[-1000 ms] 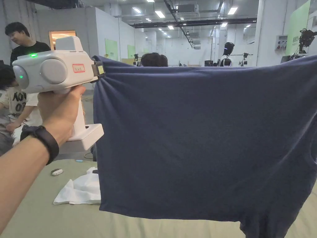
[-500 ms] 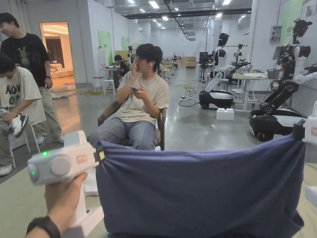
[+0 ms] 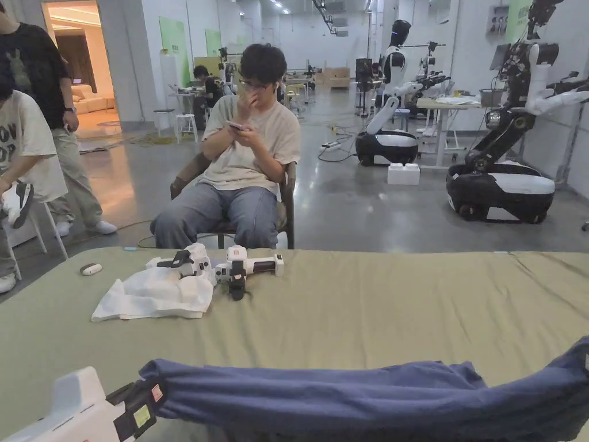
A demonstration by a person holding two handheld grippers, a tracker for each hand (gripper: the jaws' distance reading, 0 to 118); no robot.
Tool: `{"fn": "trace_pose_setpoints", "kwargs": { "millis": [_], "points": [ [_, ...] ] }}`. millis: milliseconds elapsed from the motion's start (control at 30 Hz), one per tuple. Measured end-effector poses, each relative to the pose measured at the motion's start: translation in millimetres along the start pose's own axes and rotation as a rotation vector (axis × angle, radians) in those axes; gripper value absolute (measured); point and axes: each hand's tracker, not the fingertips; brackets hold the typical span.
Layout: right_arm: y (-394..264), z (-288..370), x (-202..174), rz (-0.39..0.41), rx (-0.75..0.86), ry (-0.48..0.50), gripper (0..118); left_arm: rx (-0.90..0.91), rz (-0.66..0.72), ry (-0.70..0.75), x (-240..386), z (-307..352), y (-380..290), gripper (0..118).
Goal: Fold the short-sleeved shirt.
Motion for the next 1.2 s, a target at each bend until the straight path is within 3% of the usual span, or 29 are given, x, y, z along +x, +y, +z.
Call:
{"fn": "trace_pose_setpoints", "kwargs": {
  "millis": [267,500,533,600,633,700,900,1067,1200],
  "points": [
    [-139.4,94.4,1.5,-0.038,-0.218,-0.036,4,-0.159,0.011,0.071,-36.9,86.1,-110.8,0],
    [-204.7,97.0,1.5,-0.014,-0.398,-0.062,5,-0.334,0.023,0.139,-56.5,90.2,-154.3,4],
    [-208.4,95.1,0.9,0.004,-0.432,-0.070,16,-0.352,0.028,0.177,-56.3,90.1,-153.6,22],
    [-214.9,94.3,1.3,0.012,-0.448,-0.069,67,-0.347,0.034,0.170,-59.4,90.6,-149.9,71],
    [-216.6,93.3,2.6,0.016,-0.476,-0.071,83,-0.334,0.030,0.185,-59.5,93.2,-148.4,90],
    [-213.4,98.3,5.1,0.004,-0.454,-0.076,80,-0.293,-0.003,0.227,-56.2,101.8,-140.2,90],
    [-163.7,131.6,1.0,-0.031,-0.214,-0.086,80,-0.029,-0.275,0.265,2.6,142.2,-99.7,90],
    [-105.6,160.3,-24.4,0.008,0.020,-0.023,80,0.273,-0.463,0.165,68.7,180.0,-69.3,90],
    [-75.2,178.0,-48.5,0.049,0.160,0.035,79,0.343,-0.531,0.138,113.3,198.5,-52.8,87]
  ]
}}
